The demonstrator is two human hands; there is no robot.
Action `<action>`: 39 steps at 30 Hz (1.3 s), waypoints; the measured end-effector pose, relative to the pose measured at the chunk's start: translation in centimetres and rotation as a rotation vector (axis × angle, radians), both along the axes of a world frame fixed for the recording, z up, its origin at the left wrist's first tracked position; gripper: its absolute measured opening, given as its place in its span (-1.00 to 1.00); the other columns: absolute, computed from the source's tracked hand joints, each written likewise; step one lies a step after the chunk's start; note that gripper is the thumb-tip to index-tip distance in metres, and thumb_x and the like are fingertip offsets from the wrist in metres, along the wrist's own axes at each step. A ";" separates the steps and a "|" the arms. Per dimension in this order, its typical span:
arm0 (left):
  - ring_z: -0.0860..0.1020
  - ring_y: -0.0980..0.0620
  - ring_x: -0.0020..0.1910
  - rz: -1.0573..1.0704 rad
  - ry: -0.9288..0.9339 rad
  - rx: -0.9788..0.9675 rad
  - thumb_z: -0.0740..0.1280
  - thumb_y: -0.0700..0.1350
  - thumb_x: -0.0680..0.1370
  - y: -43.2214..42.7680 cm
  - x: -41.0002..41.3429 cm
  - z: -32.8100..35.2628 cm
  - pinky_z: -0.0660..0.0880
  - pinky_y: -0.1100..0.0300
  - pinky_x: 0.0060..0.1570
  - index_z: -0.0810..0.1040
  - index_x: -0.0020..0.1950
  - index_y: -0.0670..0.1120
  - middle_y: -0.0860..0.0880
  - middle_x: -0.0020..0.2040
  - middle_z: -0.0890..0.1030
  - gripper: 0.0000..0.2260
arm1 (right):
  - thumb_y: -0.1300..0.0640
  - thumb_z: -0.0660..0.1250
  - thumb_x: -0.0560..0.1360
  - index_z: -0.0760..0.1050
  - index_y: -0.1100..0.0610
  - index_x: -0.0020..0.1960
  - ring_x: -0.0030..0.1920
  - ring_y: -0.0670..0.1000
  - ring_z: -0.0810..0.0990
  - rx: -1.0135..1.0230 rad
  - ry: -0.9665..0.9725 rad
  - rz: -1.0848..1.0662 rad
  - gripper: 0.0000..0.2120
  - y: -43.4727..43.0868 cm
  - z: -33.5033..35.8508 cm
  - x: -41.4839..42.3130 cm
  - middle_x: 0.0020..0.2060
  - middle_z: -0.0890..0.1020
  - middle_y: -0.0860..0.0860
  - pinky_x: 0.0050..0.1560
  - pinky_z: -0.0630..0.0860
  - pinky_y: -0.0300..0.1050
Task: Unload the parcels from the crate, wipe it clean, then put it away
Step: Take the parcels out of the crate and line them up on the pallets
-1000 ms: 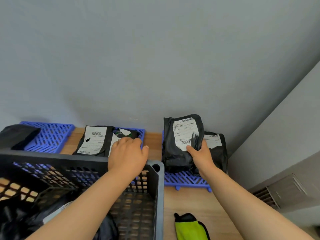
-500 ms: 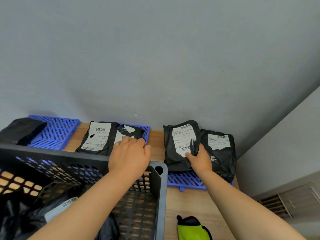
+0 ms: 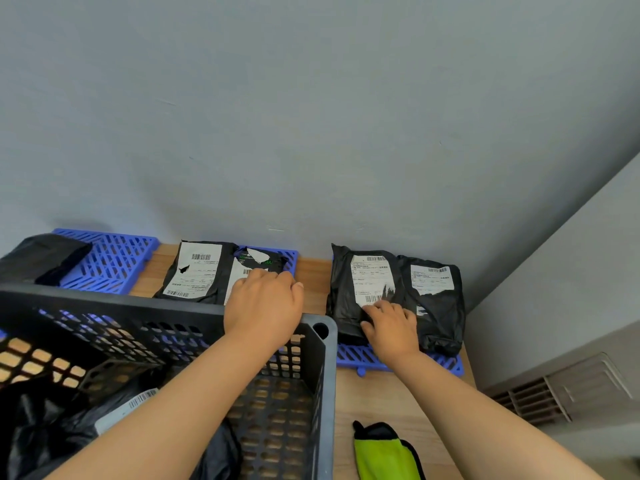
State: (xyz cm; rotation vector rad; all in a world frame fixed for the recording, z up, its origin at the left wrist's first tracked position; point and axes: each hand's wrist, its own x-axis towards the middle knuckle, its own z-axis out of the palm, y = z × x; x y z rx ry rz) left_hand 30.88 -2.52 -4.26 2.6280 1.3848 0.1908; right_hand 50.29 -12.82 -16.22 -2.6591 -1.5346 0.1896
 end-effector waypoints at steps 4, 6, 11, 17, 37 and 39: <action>0.39 0.09 -0.06 -0.040 -0.124 -0.034 -0.01 0.02 0.64 -0.5 -0.8 0.5 0.26 0.16 -0.16 0.54 0.09 0.02 0.06 -0.05 0.56 -0.67 | -0.07 0.12 0.59 0.28 -0.07 0.42 0.39 0.01 0.25 0.008 0.025 -0.038 -0.60 -0.5 1.5 -1.0 0.39 0.33 -0.04 0.39 0.09 -0.01; 0.44 0.13 0.00 -0.095 -0.222 -0.049 0.03 0.01 0.64 -0.8 -1.5 0.6 0.28 0.20 -0.15 0.55 0.15 0.07 0.10 0.02 0.59 -0.69 | -0.05 0.12 0.60 0.28 -0.06 0.43 0.40 0.02 0.23 0.056 0.037 -0.050 -0.60 -0.7 3.0 -1.7 0.40 0.32 -0.03 0.38 0.09 -0.01; 0.40 0.18 0.18 -0.137 -0.538 -0.296 0.16 -0.09 0.61 -1.0 -4.7 1.5 0.33 0.24 0.13 0.53 0.22 0.04 0.10 0.13 0.53 -0.76 | 0.02 0.14 0.59 0.32 -0.02 0.41 0.38 0.01 0.25 0.206 0.057 -0.030 -0.61 -1.1 7.5 -4.1 0.37 0.36 -0.04 0.36 0.11 -0.02; 0.36 0.23 0.16 -0.118 -0.569 -0.265 0.22 -0.15 0.59 -1.8 -11.9 2.1 0.29 0.27 0.14 0.54 0.18 0.05 0.21 0.02 0.50 -0.78 | 0.07 0.21 0.56 0.39 -0.01 0.36 0.34 0.01 0.30 0.380 0.079 0.021 -0.63 -1.4 11.9 -7.9 0.31 0.42 -0.03 0.35 0.16 0.03; 0.48 0.09 -0.04 0.224 -0.515 -0.346 0.23 -0.18 0.58 0.2 -26.6 -1.6 0.36 0.23 -0.12 0.57 0.14 -0.03 0.01 0.07 0.59 -0.80 | 0.10 0.26 0.52 0.44 -0.01 0.32 0.26 0.04 0.35 0.005 0.262 0.673 -0.64 -0.6 9.4 -30.4 0.21 0.52 -0.04 0.23 0.29 0.03; 0.50 0.09 -0.11 0.282 -0.501 -0.338 0.22 -0.17 0.58 0.9 -27.3 -1.6 0.35 0.23 -0.21 0.57 0.14 -0.03 0.02 0.07 0.60 -0.80 | 0.09 0.27 0.51 0.38 0.01 0.36 0.29 0.07 0.35 -0.066 0.258 0.687 -0.58 0.2 8.3 -32.2 0.25 0.49 0.00 0.23 0.29 0.04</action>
